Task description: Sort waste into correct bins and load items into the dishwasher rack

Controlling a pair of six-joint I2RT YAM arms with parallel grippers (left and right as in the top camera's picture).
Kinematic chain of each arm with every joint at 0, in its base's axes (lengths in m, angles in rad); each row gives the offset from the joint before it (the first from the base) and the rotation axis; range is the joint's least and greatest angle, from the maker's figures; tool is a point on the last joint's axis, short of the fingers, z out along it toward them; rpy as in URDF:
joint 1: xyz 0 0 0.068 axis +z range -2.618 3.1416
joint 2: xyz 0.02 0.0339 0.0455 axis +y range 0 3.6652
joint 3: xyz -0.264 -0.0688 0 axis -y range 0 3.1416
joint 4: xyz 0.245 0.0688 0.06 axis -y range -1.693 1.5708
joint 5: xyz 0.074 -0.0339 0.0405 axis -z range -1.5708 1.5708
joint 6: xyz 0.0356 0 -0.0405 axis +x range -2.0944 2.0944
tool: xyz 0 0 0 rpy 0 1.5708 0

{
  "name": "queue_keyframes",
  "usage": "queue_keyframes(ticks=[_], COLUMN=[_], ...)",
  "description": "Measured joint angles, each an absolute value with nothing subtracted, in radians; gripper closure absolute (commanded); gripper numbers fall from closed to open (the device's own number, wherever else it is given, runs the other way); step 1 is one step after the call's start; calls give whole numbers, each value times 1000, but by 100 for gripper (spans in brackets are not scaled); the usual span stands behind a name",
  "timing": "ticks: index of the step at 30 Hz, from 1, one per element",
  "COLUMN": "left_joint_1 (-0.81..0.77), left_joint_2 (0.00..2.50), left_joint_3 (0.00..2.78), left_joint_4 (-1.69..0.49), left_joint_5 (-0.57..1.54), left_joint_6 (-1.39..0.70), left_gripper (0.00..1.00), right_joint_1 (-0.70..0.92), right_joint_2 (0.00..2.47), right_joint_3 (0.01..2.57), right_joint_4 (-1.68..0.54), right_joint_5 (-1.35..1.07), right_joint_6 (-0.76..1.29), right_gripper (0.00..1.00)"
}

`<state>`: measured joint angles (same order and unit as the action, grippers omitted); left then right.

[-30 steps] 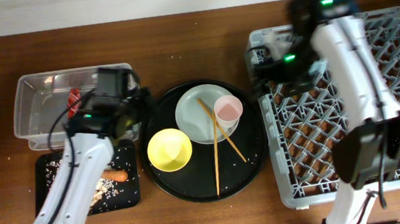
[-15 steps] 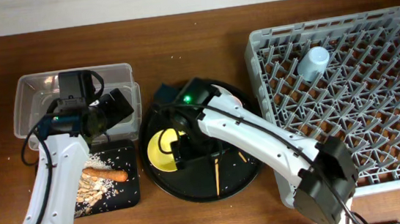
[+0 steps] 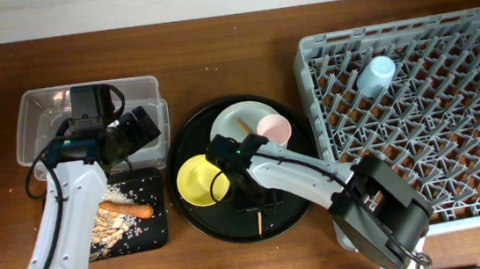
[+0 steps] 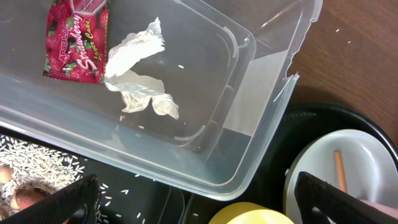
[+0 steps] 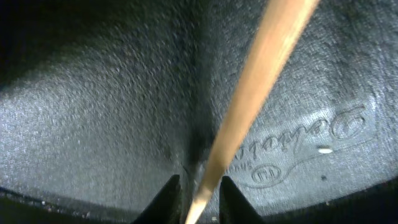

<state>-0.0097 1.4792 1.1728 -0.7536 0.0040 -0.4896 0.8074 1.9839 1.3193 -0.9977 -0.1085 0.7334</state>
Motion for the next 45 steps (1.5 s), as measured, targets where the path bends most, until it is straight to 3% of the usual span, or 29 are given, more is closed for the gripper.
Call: queue_keyframes(ticks=[1,3,9,17,23,27,30,31,34,37,45], left_joint_1=[-10,-10,-10,-10,-10,-10,-10,-10,-10,-10,-10], left_joint_2=[1479,1479,1479,1479,1479,1479,1479,1479,1479,1479,1479], left_joint_3=[1173,1173,1173,1173,1173,1173,1173,1173,1173,1173,1173], left_joint_4=[-754,-753,-753,-754,-753,-753,-754,-754,-753,-754,-753], left_joint_5=[4,4,4,4,4,4,4,4,4,4,4], left_joint_6=[-490,-490,-490,-490,-490,-490,-490,-490,-490,-490,-490], left_gripper=[1,1,1,1,1,1,1,1,1,1,1], right_joint_1=[807,807,805,752,450,222,147,139,139,139,139], right_joint_2=[1984,1983,1979,1766,1591,1661,1732,1748,1756,1756,1756], right_joint_3=[1306,1291,1290,1502,1581,1552,1550,1550,1550,1550,1550], right_joint_4=[-968,-948,-968,-1232,-1355,-1309,-1293,-1289,-1286,-1286,-1309], right_joint_5=[-107,-105,-95,-89,26,108,100,96,85,81,81], right_joint_6=[734,732,724,566,314,194,139,126,113,101,101], right_gripper=[77,96,96,96,96,96,95,93,56,40,39])
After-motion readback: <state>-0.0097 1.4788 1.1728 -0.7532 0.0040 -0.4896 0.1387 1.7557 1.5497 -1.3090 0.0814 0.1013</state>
